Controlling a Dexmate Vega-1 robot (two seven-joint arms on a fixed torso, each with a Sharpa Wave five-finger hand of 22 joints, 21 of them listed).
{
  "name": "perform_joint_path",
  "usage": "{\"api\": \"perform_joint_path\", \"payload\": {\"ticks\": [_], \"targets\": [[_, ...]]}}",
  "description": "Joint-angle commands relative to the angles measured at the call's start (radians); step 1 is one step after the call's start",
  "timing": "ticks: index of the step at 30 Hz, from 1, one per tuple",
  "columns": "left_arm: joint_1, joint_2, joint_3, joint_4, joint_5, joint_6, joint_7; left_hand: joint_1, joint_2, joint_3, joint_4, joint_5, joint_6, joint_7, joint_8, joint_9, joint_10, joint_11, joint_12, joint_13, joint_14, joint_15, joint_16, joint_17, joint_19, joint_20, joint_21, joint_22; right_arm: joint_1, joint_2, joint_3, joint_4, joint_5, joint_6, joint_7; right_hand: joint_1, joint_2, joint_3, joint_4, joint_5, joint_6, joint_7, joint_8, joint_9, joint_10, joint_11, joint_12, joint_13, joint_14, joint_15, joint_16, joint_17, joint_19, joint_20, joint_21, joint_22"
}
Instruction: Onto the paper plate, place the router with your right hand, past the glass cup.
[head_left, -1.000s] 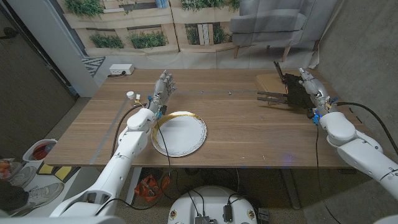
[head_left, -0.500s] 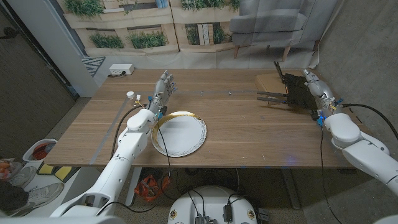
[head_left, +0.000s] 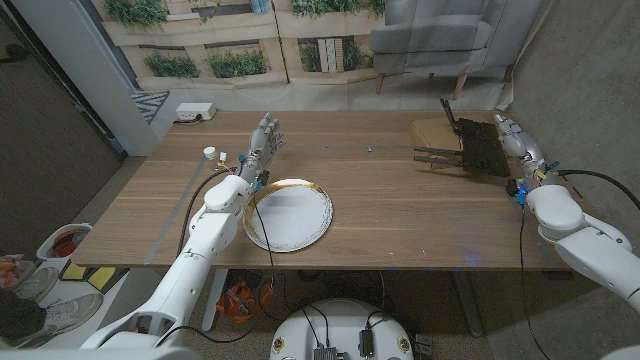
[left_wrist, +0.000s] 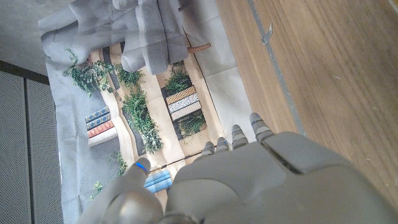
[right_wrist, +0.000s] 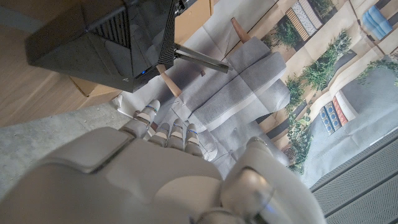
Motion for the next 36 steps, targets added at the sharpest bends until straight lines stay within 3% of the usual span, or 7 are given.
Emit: {"api": "perform_joint_path", "payload": {"ticks": [1, 6, 12, 27, 36], "targets": [[-0.002, 0.001, 0.004, -0.002, 0.001, 0.003, 0.005, 0.000, 0.114, -0.003, -0.002, 0.009, -0.137, 0.002, 0.003, 0.004, -0.221, 0.001, 0.006, 0.003, -0.210, 0.006, 0.007, 0.005, -0.083, 0.004, 0.001, 0.005, -0.005, 0.011, 0.010, 0.011, -0.004, -0.035, -0.033, 0.009, -0.002, 0.001, -0.007, -0.003, 0.005, 0.006, 0.000, 0.004, 0.006, 0.000, 0.001, 0.004, 0.010, 0.003, 0.008, 0.003, 0.012, -0.002, 0.008, 0.002], [-0.006, 0.000, 0.006, 0.003, 0.002, 0.003, 0.005, 0.000, 0.114, -0.003, -0.002, 0.009, -0.137, 0.003, 0.003, 0.004, -0.220, 0.000, 0.006, 0.003, -0.210, 0.005, 0.007, 0.005, -0.083, 0.004, 0.000, 0.005, -0.007, 0.018, 0.012, 0.011, -0.005, -0.053, -0.051, 0.013, -0.006, 0.001, -0.012, -0.004, 0.010, 0.014, 0.002, 0.005, 0.012, 0.005, 0.003, 0.004, 0.019, 0.010, 0.010, 0.003, 0.019, 0.005, 0.009, 0.002], [-0.013, -0.002, 0.008, 0.011, 0.003, 0.003, 0.003, 0.000, 0.114, -0.003, -0.002, 0.009, -0.137, 0.004, 0.004, 0.004, -0.221, 0.003, 0.005, 0.003, -0.210, 0.006, 0.007, 0.005, -0.082, 0.004, 0.000, 0.005, -0.011, 0.025, 0.017, 0.004, -0.008, -0.087, -0.081, 0.020, -0.015, -0.001, -0.022, -0.007, 0.023, 0.021, 0.006, 0.006, 0.030, 0.012, 0.008, 0.005, 0.041, 0.019, 0.014, 0.004, 0.061, 0.022, 0.021, 0.002], [-0.030, -0.007, 0.010, 0.033, 0.008, 0.001, 0.000, 0.000, 0.114, -0.003, -0.002, 0.009, -0.138, 0.003, 0.003, 0.004, -0.221, 0.004, 0.005, 0.003, -0.210, 0.006, 0.007, 0.005, -0.082, 0.004, -0.001, 0.005, -0.008, 0.041, 0.021, 0.003, -0.022, -0.142, -0.139, 0.034, -0.028, -0.003, -0.037, -0.011, 0.038, 0.027, 0.010, 0.006, 0.041, 0.015, 0.009, 0.005, 0.061, 0.031, 0.017, 0.003, 0.085, 0.037, 0.024, 0.002], [-0.036, -0.010, 0.012, 0.038, 0.012, 0.001, 0.001, 0.000, 0.114, -0.004, -0.002, 0.009, -0.138, 0.003, 0.003, 0.004, -0.221, 0.002, 0.005, 0.003, -0.210, 0.005, 0.007, 0.005, -0.083, 0.005, -0.001, 0.005, -0.009, 0.058, 0.027, -0.016, -0.016, -0.198, -0.181, 0.059, -0.042, -0.003, -0.063, -0.017, 0.061, 0.043, 0.014, 0.008, 0.076, 0.020, 0.015, 0.006, 0.116, 0.049, 0.023, 0.003, 0.178, 0.078, 0.043, 0.002]]}}
